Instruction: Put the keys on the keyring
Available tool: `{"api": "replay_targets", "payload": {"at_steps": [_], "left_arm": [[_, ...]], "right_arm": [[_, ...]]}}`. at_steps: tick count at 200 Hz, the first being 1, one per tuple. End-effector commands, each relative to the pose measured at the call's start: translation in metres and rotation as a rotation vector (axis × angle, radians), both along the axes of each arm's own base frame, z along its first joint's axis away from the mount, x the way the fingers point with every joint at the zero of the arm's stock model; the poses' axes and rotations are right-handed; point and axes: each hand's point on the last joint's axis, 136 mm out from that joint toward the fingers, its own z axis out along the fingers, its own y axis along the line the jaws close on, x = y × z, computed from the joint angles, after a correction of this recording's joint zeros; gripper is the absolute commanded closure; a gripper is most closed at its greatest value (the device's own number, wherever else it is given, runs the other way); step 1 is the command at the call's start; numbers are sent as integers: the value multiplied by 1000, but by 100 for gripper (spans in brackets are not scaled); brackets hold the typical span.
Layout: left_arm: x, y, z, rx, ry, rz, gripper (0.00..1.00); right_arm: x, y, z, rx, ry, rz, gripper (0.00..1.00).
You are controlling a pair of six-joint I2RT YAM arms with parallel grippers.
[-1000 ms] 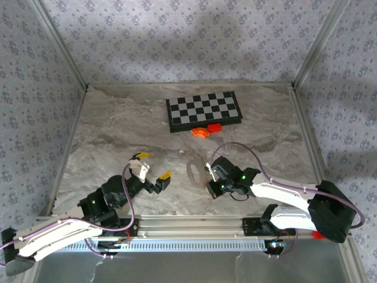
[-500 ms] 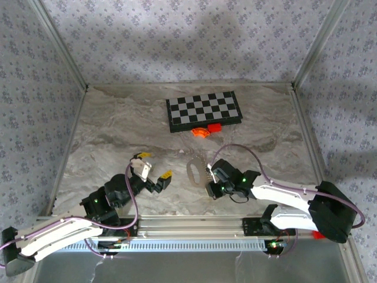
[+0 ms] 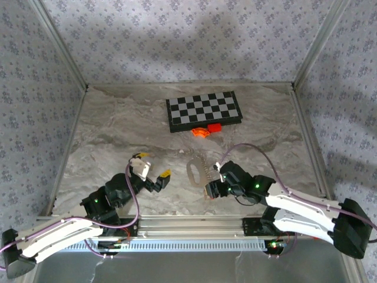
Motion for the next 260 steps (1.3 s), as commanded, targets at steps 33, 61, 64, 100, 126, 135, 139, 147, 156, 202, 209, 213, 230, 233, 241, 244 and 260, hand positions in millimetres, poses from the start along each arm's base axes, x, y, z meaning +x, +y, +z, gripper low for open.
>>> {"api": "replay_targets", "payload": {"at_steps": [33, 61, 64, 100, 126, 135, 139, 147, 156, 202, 209, 213, 230, 233, 241, 244, 260], "left_arm": [[24, 61, -2, -42, 80, 359, 0], [22, 88, -4, -56, 133, 444, 0], [21, 87, -4, -54, 134, 431, 0], [20, 90, 1, -45, 112, 423, 0], [27, 95, -1, 3, 75, 464, 0], [30, 98, 2, 23, 47, 482, 0], [32, 101, 3, 25, 35, 500, 0], [35, 108, 5, 33, 17, 549, 0], [38, 115, 7, 44, 2, 594, 0], [52, 135, -7, 115, 9, 687, 0], [54, 138, -9, 126, 8, 697, 0], [55, 140, -10, 131, 6, 705, 0], [58, 149, -10, 148, -5, 743, 0], [59, 150, -10, 150, -8, 749, 0], [60, 154, -9, 153, -14, 763, 0], [61, 155, -8, 153, -18, 766, 0], [64, 157, -9, 175, -40, 760, 0]], "right_arm": [[31, -17, 34, -15, -180, -95, 0], [50, -20, 52, -3, -248, -142, 0], [52, -20, 53, -4, -251, -141, 0], [75, -36, 70, -28, -322, -177, 0], [91, -60, 83, -22, -417, -271, 0], [95, -68, 88, -6, -444, -304, 0], [97, -72, 90, -1, -454, -320, 0], [100, -79, 93, 3, -475, -350, 0], [104, -87, 96, 1, -498, -376, 0], [119, -134, 101, -87, -575, -555, 1], [121, -141, 102, -97, -588, -584, 0], [122, -144, 103, -101, -597, -597, 0], [124, -157, 103, -115, -639, -644, 0], [124, -159, 104, -113, -648, -649, 0], [124, -163, 104, -110, -664, -660, 0], [124, -164, 104, -109, -669, -663, 0], [125, -172, 101, -119, -682, -679, 0]]}}
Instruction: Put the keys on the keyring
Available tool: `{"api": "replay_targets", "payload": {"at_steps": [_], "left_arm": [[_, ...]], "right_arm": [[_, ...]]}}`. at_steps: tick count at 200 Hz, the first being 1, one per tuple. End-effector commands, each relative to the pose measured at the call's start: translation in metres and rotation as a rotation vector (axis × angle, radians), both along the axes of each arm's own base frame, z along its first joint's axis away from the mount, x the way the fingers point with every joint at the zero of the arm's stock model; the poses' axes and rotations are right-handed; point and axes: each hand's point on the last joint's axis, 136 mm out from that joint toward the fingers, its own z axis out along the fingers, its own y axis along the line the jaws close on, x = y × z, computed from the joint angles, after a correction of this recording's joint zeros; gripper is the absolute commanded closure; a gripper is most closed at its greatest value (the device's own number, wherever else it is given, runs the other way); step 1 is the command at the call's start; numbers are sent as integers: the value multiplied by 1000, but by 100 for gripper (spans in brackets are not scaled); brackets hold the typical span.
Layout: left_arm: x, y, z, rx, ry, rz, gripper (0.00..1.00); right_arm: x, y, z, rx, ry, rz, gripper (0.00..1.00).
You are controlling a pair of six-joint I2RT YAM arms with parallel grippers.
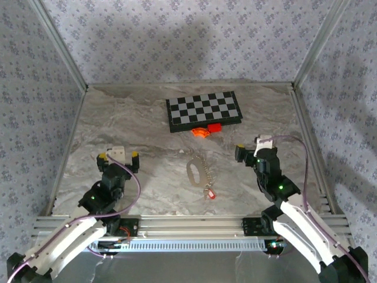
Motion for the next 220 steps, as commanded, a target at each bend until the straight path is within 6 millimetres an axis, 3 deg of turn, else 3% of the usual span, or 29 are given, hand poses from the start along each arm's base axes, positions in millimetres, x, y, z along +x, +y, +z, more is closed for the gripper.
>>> {"api": "replay_targets", "payload": {"at_steps": [1, 23, 56, 91, 136, 220], "left_arm": [[7, 4, 14, 27, -63, 3, 0], [12, 3, 6, 70, -55, -21, 0], [16, 22, -12, 73, -22, 51, 0], [19, 38, -24, 25, -25, 104, 0], [19, 53, -34, -33, -21, 141, 0], [47, 67, -40, -90, -12, 160, 0]], "right_arm": [[4, -16, 8, -30, -70, -55, 0], [6, -32, -3, -61, -50, -103, 0], [4, -63, -15, -60, -30, -237, 0], [4, -67, -20, -117, -74, -215, 0], [5, -68, -51, -127, -45, -222, 0], [29, -74, -50, -165, -78, -282, 0]]}}
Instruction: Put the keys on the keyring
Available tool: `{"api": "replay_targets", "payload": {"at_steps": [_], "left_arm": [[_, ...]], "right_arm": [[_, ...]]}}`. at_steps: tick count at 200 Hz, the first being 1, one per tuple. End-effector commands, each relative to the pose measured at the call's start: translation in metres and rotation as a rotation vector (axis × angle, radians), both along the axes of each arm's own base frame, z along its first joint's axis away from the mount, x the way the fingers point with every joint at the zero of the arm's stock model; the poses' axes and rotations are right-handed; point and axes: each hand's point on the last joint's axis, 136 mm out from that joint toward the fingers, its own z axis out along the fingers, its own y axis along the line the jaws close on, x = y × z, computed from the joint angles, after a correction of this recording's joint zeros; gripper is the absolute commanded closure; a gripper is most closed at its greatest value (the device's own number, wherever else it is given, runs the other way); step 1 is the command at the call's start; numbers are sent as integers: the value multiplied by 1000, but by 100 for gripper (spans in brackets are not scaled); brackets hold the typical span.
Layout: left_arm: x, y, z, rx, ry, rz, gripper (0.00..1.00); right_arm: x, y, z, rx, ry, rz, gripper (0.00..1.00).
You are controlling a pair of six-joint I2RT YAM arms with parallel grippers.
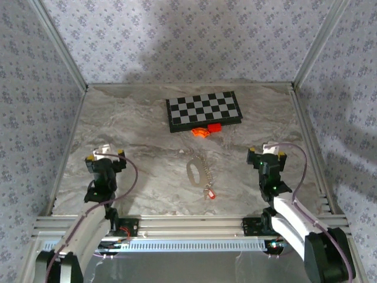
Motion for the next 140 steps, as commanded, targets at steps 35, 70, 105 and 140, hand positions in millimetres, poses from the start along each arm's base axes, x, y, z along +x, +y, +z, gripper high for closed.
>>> {"api": "replay_targets", "payload": {"at_steps": [35, 70, 105, 140], "left_arm": [[37, -3, 13, -68, -56, -13, 0], [56, -5, 10, -51, -42, -26, 0], [76, -10, 10, -30, -41, -52, 0], [97, -17, 6, -12, -22, -97, 0]], "right_arm": [[33, -1, 20, -66, -115, -18, 0], [61, -3, 21, -124, -136, -48, 0], [70, -14, 7, -134, -144, -87, 0], [78, -16, 3, -109, -107, -72, 0]]}}
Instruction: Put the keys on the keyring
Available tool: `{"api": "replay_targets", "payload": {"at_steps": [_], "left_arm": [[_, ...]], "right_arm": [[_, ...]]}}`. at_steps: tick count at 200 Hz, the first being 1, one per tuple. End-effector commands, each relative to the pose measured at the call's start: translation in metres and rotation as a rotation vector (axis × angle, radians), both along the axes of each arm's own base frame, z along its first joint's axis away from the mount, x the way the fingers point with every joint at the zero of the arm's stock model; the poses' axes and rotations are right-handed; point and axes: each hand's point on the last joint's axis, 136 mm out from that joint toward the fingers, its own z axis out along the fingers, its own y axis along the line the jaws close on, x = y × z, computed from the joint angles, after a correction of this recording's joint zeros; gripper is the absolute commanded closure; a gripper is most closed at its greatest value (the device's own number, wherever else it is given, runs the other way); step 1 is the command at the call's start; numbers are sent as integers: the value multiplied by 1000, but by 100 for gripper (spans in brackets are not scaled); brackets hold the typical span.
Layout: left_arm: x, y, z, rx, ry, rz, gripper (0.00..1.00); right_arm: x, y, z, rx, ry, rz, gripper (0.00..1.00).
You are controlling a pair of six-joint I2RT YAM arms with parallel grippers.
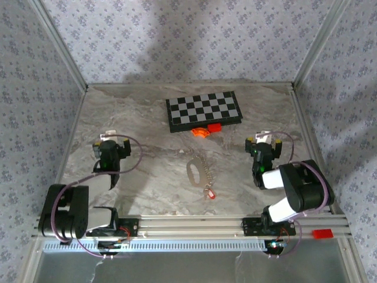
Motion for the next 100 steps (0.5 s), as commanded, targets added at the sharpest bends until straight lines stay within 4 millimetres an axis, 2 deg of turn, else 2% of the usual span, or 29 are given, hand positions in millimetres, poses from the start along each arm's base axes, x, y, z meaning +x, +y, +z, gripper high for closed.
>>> {"api": "replay_targets", "payload": {"at_steps": [1, 43, 68, 77, 89, 100], "left_arm": [[23, -6, 23, 7, -82, -44, 0], [39, -11, 14, 13, -67, -69, 0], [42, -7, 7, 14, -73, -52, 0], [42, -6, 8, 7, -68, -53, 0], [42, -4, 5, 1, -64, -43, 0], [43, -1, 3, -21, -63, -39, 0]], "right_arm": [[13, -5, 23, 47, -73, -19, 0], [23, -5, 17, 77, -26, 31, 0], [24, -8, 13, 111, -21, 47, 0], [23, -7, 1, 150, 6, 55, 1], [29, -6, 8, 75, -48, 63, 0], [26, -7, 4, 107, -12, 50, 0]]}}
